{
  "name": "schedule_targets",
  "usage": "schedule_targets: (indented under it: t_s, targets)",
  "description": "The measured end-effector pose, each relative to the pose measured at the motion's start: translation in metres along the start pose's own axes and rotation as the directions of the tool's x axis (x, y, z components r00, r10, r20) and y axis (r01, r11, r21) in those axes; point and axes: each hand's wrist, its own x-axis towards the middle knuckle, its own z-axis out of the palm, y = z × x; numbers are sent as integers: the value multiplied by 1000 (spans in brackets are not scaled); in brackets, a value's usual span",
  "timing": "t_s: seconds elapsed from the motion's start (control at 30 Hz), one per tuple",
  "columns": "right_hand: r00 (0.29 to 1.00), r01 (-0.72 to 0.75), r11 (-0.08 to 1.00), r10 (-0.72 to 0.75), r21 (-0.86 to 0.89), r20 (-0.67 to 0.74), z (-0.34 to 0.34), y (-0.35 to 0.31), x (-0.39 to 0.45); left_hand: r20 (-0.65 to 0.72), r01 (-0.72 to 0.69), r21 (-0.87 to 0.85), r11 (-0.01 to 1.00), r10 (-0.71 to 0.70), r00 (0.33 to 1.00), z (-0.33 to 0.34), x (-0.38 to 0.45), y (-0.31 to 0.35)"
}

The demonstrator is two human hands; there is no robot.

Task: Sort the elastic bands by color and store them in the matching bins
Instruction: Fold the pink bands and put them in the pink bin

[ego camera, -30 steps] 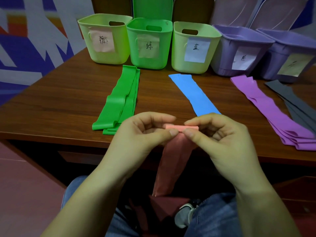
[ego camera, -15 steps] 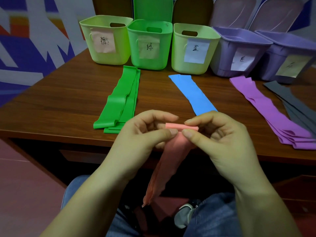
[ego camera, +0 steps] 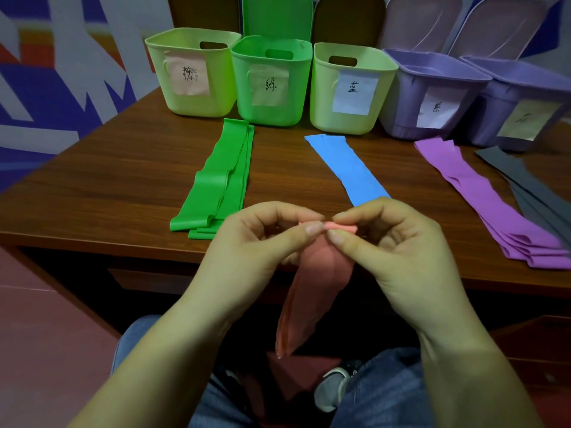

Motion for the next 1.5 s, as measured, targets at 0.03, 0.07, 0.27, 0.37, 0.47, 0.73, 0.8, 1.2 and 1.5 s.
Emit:
schedule_targets:
  t_s: [0.03,0.07,0.27,0.37,0.47,0.73,0.8,1.2,1.5]
  targets:
    - [1000,-2,1000,2,-2,-5,0,0,0,-9,-9,4,1000,9,1000,0,0,0]
    - [1000,-5,1000,5,-5,-9,0,0,0,-13,-21,17,1000,21,1000,0,1,-1]
    - [998,-59,998,59,20,-3,-2,5,0,-20,-47,61,997,49,999,-5,2,-9]
    - [996,-89,996,89,3,-16,-2,6,1,-20,-52,30,998,53,998,-3,1,-10]
    - [994,-107,994,107,-6,-34,1,7,0,-20,-63,28,998,64,998,-4,1,-10]
    - [994,-94,995,94,17,-50,1,8,0,2,-32,35,999,31,1000,-10,5,-14]
    - [995,-79,997,80,27,-64,0,9,0,10,9,58,998,-10,1000,-9,6,-14]
    - [999,-24,1000,25,11,-47,-1,12,0,-33,-10,39,999,12,999,-6,10,-14]
    - [995,-63,997,59,-41,-84,2,10,-3,0,-58,37,998,58,998,-11,7,-12]
